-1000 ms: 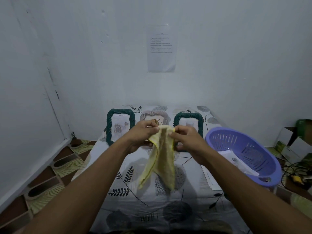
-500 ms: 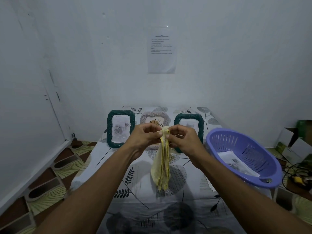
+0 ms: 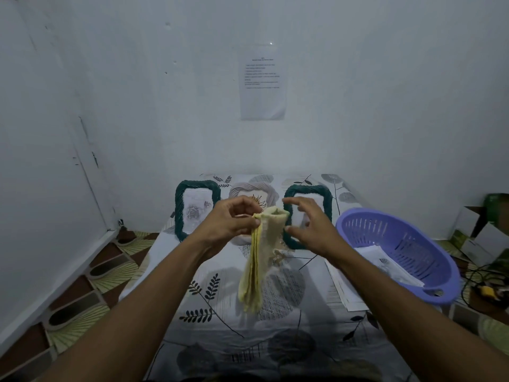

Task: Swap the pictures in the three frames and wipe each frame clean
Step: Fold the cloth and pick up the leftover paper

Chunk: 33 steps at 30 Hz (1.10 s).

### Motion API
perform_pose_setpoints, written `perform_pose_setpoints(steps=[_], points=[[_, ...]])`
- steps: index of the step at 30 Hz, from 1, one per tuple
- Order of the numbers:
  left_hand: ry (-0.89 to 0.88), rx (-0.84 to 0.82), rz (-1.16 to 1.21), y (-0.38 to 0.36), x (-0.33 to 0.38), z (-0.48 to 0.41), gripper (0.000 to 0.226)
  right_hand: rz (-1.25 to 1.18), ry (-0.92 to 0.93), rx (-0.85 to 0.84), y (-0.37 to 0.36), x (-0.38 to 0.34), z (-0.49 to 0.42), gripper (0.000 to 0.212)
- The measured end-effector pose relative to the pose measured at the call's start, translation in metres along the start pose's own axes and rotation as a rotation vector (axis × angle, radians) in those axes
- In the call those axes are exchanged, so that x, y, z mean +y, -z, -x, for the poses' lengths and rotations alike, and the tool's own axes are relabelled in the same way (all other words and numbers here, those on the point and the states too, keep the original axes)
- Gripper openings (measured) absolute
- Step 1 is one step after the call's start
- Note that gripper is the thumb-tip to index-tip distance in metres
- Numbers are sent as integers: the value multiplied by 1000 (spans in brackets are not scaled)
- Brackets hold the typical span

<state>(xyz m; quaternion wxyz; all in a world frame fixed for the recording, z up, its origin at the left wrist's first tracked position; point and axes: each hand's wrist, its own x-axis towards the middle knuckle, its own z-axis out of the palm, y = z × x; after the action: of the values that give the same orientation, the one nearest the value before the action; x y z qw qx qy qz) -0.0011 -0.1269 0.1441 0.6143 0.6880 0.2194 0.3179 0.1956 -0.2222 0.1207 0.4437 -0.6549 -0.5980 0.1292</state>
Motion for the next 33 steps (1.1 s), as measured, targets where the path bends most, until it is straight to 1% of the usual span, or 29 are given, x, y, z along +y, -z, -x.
perform_pose_setpoints(steps=[1, 2, 4, 6, 8, 10, 11, 13, 14, 17, 19, 21, 23, 25, 27, 31, 33], points=[[0, -61, -6, 3, 4, 2, 22, 50, 47, -70, 3, 4, -4, 49], [-1, -114, -16, 6, 8, 4, 22, 67, 72, -139, 5, 8, -8, 46], [-6, -183, -29, 13, 15, 6, 24, 45, 72, -246, 9, 10, -14, 32], [-1, -200, -57, 21, 20, 8, 28, -35, 68, -303, 12, 8, -16, 22], [10, -176, -113, 29, 22, 10, 32, -133, 63, -278, 15, 4, -16, 24], [7, -154, -159, 35, 22, 12, 31, -194, 69, -248, 16, -2, -13, 30], [-1, -143, -182, 36, 21, 12, 30, -170, 92, -245, 15, -5, -12, 30], [-33, -113, -250, 38, 19, 12, 27, -47, 136, -254, 14, -6, -11, 23], [-47, -105, -293, 38, 18, 13, 25, -7, 130, -257, 13, -7, -12, 19], [-51, -58, -387, 35, 13, 13, 23, -39, 48, -215, 15, -7, -13, 15], [-42, 17, -372, 34, 8, 11, 15, -114, 1, -185, 16, -10, -14, 14], [-35, 25, -332, 36, 4, 10, 5, -227, -51, -203, 19, -16, -14, 16], [-19, -27, -341, 40, 5, 10, 16, -342, -108, -287, 26, -22, -15, 24], [13, -77, -293, 42, 9, 8, 29, -416, -151, -362, 34, -27, -19, 32], [45, -69, -234, 44, 13, 1, 37, -447, -169, -364, 38, -28, -24, 30], [98, 24, -250, 45, 6, -17, 33, -426, -279, -287, 28, -17, -36, 23], [71, 47, -268, 42, 0, -22, 28, -387, -303, -245, 21, -11, -40, 22]])
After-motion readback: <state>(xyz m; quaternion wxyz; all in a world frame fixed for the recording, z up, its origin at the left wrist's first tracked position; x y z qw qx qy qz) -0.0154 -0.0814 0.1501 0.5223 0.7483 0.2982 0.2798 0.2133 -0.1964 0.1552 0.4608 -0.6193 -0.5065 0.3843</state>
